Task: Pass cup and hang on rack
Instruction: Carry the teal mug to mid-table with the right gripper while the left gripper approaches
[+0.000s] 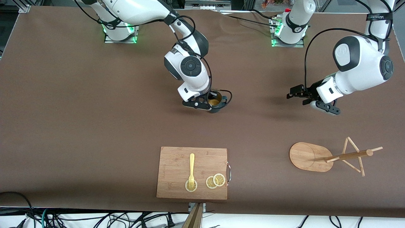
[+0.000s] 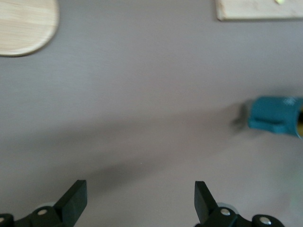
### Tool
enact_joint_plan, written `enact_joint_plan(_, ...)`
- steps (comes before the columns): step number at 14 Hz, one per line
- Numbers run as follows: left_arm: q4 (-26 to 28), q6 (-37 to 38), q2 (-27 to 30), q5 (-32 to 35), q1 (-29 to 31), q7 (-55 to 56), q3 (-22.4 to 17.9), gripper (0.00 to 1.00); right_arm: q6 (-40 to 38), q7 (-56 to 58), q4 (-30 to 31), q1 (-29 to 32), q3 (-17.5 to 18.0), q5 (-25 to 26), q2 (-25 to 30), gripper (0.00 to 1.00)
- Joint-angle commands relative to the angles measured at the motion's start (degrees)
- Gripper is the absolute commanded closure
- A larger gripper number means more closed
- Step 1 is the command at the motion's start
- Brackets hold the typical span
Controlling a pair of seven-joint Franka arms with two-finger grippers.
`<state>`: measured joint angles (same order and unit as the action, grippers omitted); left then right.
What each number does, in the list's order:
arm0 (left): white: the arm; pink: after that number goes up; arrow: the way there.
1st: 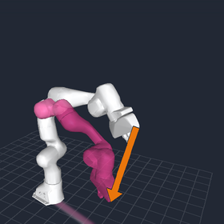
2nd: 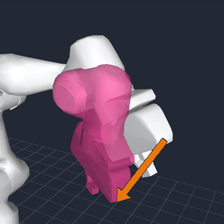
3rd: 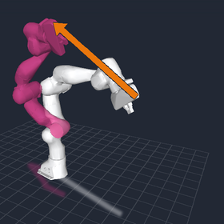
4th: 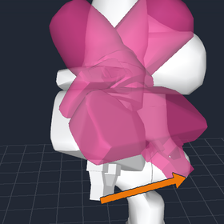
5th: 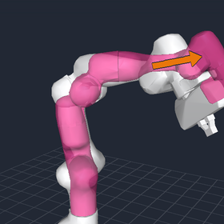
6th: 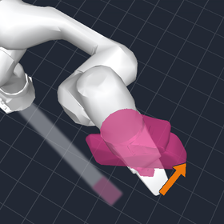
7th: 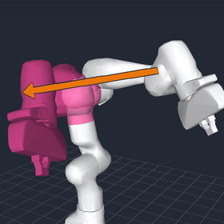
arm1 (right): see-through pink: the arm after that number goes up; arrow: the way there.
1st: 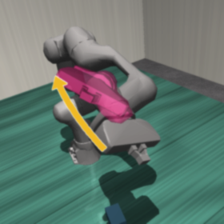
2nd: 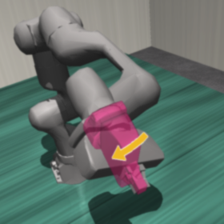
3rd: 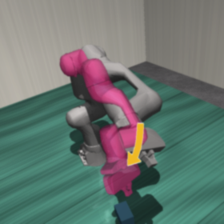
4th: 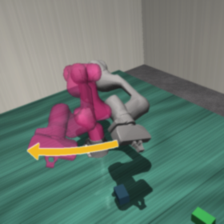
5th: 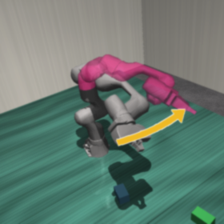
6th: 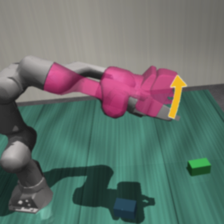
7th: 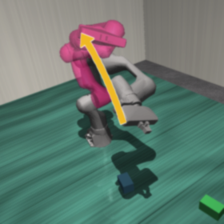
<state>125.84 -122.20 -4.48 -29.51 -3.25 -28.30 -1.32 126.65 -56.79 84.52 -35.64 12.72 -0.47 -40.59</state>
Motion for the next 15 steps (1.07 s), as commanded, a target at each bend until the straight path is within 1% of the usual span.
enact_joint_plan(1,2.9,-1.0,-0.6,-6.6,3.2,-14.3,1.7,0.0,-0.3,-2.6,-1.9,-0.7,-0.6,0.8,-1.3,1.0)
enact_joint_plan(3,2.9,-1.1,-4.4,-11.5,3.6,-24.4,1.9,0.0,2.0,-5.7,-2.0,-0.9,-0.5,0.7,-2.9,1.0)
enact_joint_plan(5,2.9,-1.0,-8.8,-19.3,3.7,-37.9,1.9,0.0,4.9,-7.5,-2.0,-1.0,-0.5,0.7,-4.0,1.0)
enact_joint_plan(6,2.8,-1.0,-11.1,-23.0,3.8,-43.8,2.5,0.0,4.9,-7.5,-2.0,-1.0,-0.5,0.7,-3.9,1.0)
enact_joint_plan(7,2.7,-1.0,-13.0,-27.1,4.5,-48.8,4.8,0.0,4.9,-7.6,-2.0,-1.0,-0.5,0.6,-3.9,0.97)
enact_joint_plan(8,2.5,-1.1,-14.8,-30.6,5.4,-52.3,6.4,0.0,4.9,-7.9,-2.0,-1.1,-0.5,0.7,-3.9,0.56)
enact_joint_plan(10,2.0,-1.1,-18.1,-34.1,5.6,-58.0,7.8,0.0,4.7,-7.6,-2.0,-0.9,-0.6,0.9,-3.3,0.08)
enact_joint_plan(11,0.7,-1.0,-20.5,-36.0,5.7,-62.2,8.2,0.0,4.5,-7.3,-2.0,-0.8,-0.7,1.0,-2.5,0.0)
enact_joint_plan(13,-2.3,-0.9,-25.4,-39.9,7.1,-72.7,10.4,0.0,3.9,-6.8,-2.0,1.1,-0.8,0.6,0.5,0.0)
enact_joint_plan(15,-5.9,-0.7,-29.3,-42.2,7.7,-76.5,12.5,0.0,0.0,-6.1,-2.0,2.9,-0.8,1.0,3.3,0.0)
